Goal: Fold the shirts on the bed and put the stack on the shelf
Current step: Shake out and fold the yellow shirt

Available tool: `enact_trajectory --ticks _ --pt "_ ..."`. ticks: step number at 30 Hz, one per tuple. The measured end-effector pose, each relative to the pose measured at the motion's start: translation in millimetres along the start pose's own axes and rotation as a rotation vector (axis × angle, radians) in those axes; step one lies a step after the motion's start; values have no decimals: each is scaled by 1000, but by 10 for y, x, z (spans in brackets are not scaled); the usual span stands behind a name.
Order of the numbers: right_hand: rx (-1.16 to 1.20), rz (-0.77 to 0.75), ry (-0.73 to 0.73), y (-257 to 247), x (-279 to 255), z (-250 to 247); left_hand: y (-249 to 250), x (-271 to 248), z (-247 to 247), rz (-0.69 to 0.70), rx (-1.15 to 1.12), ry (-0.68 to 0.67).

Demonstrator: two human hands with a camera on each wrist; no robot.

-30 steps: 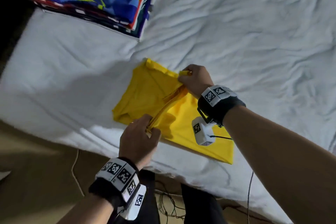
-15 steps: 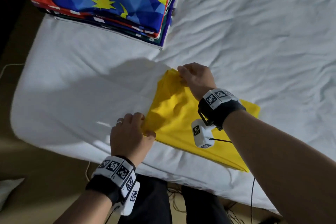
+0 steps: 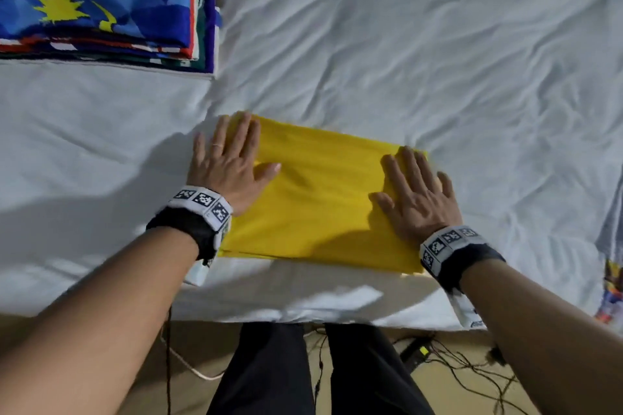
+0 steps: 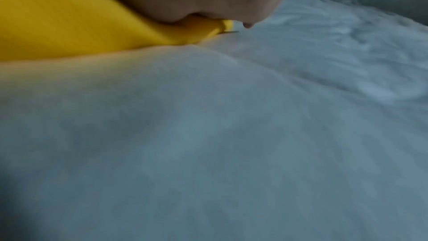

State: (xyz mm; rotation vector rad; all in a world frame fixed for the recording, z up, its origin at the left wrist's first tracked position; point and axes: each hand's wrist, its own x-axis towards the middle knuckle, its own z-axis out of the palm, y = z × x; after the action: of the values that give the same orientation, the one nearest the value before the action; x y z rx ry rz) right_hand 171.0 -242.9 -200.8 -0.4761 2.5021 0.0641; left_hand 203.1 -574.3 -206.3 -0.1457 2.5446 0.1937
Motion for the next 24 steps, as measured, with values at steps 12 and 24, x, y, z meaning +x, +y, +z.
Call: enact_trajectory --ticks 12,24 --pt "103 -25 -37 26 529 -560 21 288 -288 135 63 132" --pt "362 -22 130 143 207 -1415 11 -129 -1283 350 -163 371"
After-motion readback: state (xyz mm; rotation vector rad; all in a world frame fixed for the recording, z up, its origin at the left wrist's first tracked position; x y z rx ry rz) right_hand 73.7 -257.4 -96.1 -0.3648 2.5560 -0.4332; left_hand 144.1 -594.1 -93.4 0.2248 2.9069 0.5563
